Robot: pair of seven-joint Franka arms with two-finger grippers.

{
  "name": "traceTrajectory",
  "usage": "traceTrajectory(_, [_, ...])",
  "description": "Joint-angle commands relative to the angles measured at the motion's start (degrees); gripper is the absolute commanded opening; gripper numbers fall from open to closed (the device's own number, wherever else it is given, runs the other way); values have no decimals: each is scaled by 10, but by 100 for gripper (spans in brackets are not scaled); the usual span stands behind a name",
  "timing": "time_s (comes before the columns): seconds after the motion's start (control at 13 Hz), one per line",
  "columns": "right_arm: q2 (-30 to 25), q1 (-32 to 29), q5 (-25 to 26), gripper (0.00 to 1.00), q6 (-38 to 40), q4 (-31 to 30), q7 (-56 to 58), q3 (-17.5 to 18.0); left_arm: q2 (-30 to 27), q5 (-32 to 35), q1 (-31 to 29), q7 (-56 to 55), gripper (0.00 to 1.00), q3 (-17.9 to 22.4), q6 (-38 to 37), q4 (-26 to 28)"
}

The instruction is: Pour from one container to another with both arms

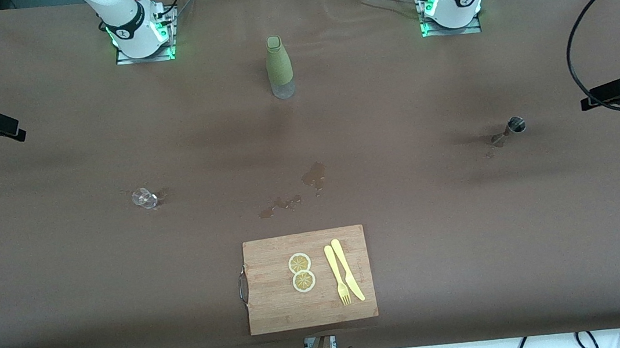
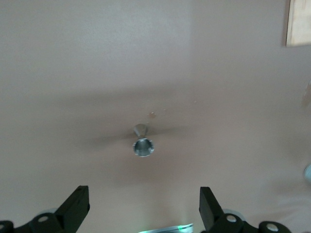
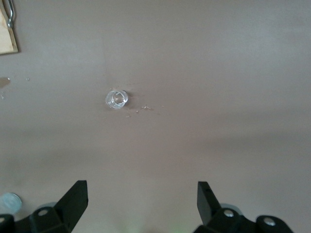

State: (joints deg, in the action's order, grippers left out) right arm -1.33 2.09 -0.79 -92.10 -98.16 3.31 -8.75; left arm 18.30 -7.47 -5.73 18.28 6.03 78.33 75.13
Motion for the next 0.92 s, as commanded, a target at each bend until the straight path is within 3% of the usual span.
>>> traceTrajectory(0.0, [12, -6, -25, 100, 0, 10, 68, -19, 10, -13, -26, 111, 100, 1, -7, 10])
traceTrajectory(0.23, [45, -6, -89, 100, -1, 10, 136, -50, 37, -37, -64, 220, 100, 6, -8, 18])
traceTrajectory(0.62, [110, -22, -191, 100, -17, 7, 301, -81, 79, -152, -83, 450, 100, 104, -8, 80])
traceTrajectory(0.85, [142, -23, -197, 100, -28, 3, 425, -81, 85, -214, -126, 581, 100, 105, -8, 138])
